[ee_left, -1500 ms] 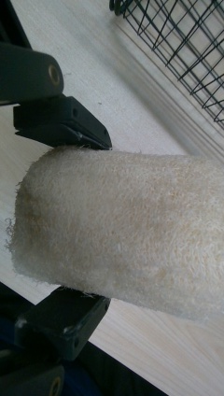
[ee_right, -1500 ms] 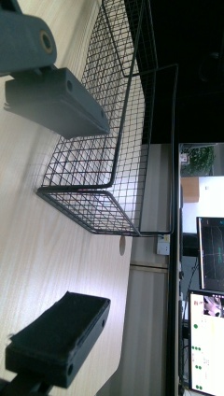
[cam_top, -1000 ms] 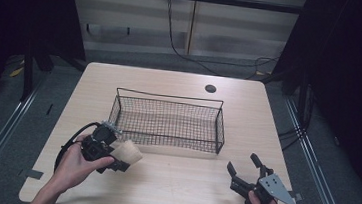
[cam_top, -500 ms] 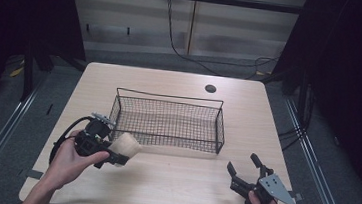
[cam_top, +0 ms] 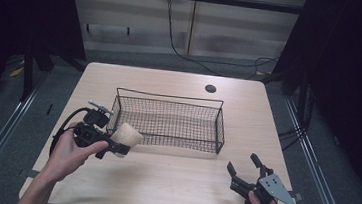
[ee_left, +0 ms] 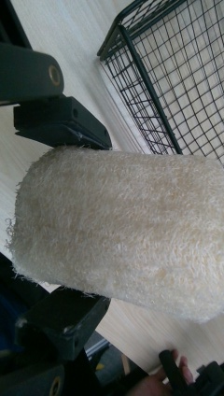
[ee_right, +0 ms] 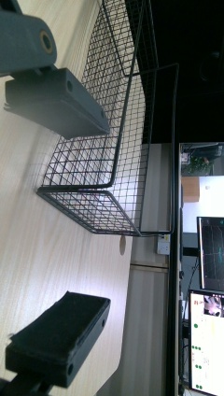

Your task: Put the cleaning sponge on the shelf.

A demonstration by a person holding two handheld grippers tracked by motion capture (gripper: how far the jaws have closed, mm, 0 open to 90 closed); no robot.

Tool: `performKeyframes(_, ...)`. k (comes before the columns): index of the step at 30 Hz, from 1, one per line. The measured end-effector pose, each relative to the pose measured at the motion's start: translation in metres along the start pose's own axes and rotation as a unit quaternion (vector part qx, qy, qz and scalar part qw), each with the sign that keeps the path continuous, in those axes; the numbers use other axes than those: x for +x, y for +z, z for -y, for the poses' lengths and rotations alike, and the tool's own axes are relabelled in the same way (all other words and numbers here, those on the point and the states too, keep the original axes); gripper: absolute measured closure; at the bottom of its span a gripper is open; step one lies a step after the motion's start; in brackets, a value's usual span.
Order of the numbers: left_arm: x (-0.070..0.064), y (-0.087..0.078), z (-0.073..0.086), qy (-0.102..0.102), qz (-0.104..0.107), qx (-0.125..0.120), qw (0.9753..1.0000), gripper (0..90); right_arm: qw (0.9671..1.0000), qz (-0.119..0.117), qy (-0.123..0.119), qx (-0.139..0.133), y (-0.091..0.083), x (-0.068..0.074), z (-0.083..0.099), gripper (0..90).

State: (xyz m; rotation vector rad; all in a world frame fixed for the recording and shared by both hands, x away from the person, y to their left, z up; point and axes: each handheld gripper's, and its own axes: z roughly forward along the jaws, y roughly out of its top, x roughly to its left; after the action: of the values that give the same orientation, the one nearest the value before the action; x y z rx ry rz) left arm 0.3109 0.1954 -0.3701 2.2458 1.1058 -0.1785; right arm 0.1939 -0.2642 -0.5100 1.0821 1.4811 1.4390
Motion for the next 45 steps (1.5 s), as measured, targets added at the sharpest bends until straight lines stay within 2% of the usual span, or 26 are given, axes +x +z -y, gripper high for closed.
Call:
performKeyframes(2, 0.0, -0.001, -0.002, -0.007, -0.003, -0.001, 1.0, 26.3, 1.0, 0.002, 0.0, -0.002, 0.0, 0.0, 0.0, 13.8)
performKeyframes(3, 0.001, -0.001, -0.004, -0.002, -0.006, 0.006, 1.0, 26.3, 1.0, 0.0, 0.0, -0.001, 0.0, 0.0, 0.0, 13.8)
performKeyframes(8, -0.001, -0.005, -0.014, -0.01, -0.009, -0.004, 0.9999, 26.3, 1.0, 0.0, 0.0, 0.0, 0.0, 0.0, 0.0, 13.8)
performKeyframes(11, 0.0, -0.007, -0.018, -0.003, 0.001, -0.007, 1.0, 26.3, 1.0, 0.0, 0.001, 0.0, 0.0, 0.0, 0.0, 13.8)
performKeyframes(12, 0.001, -0.008, -0.021, -0.014, -0.005, -0.008, 0.9999, 26.3, 1.0, 0.0, 0.0, 0.0, 0.0, 0.0, 0.0, 13.8)
performKeyframes(13, 0.002, -0.008, -0.023, -0.014, -0.012, -0.006, 0.9998, 26.3, 1.0, 0.0, -0.001, -0.001, 0.0, 0.0, 0.0, 13.8)
performKeyframes(15, 0.002, -0.008, -0.024, -0.019, -0.008, -0.008, 0.9997, 26.3, 1.0, 0.001, 0.0, -0.001, 0.0, 0.0, 0.0, 13.8)
performKeyframes(19, 0.003, -0.008, -0.033, -0.029, -0.019, -0.002, 0.9994, 26.3, 1.0, 0.0, -0.001, -0.001, 0.0, 0.0, 0.0, 13.8)
performKeyframes(24, 0.008, -0.009, -0.038, -0.04, -0.021, 0.0, 0.999, 26.3, 1.0, 0.0, -0.001, -0.001, 0.0, 0.0, 0.0, 13.8)
performKeyframes(25, 0.01, -0.009, -0.04, -0.051, -0.021, -0.001, 0.9985, 26.3, 1.0, 0.0, 0.0, -0.001, 0.0, 0.0, 0.0, 13.8)
performKeyframes(27, 0.012, -0.009, -0.043, -0.057, -0.026, 0.001, 0.998, 26.3, 1.0, 0.0, 0.0, 0.0, 0.0, 0.0, 0.0, 13.8)
performKeyframes(28, 0.013, -0.009, -0.044, -0.053, -0.028, 0.006, 0.9982, 26.3, 1.0, 0.0, 0.0, 0.0, 0.0, 0.0, 0.0, 13.8)
performKeyframes(31, 0.015, -0.009, -0.048, -0.071, -0.03, 0.004, 0.997, 26.3, 1.0, 0.0, 0.0, 0.0, 0.0, 0.0, 0.0, 13.8)
performKeyframes(34, 0.017, -0.01, -0.051, -0.078, -0.029, 0.005, 0.9965, 26.3, 1.0, 0.0, -0.001, 0.0, 0.0, 0.0, 0.0, 13.8)
performKeyframes(37, 0.021, -0.012, -0.056, -0.084, -0.042, 0.011, 0.9955, 26.3, 1.0, 0.0, 0.0, 0.0, 0.0, 0.0, 0.0, 13.8)
performKeyframes(39, 0.022, -0.013, -0.057, -0.087, -0.041, 0.01, 0.9953, 26.3, 1.0, 0.0, 0.0, 0.0, 0.0, 0.0, 0.0, 13.8)
performKeyframes(40, 0.023, -0.01, -0.059, -0.099, -0.049, 0.005, 0.9939, 26.3, 1.0, 0.002, 0.0, 0.001, 0.0, 0.0, 0.0, 13.8)
performKeyframes(45, 0.024, -0.004, -0.064, -0.106, -0.065, 0.018, 0.9921, 26.3, 1.0, 0.002, -0.001, 0.0, 0.0, 0.001, 0.0, 13.8)
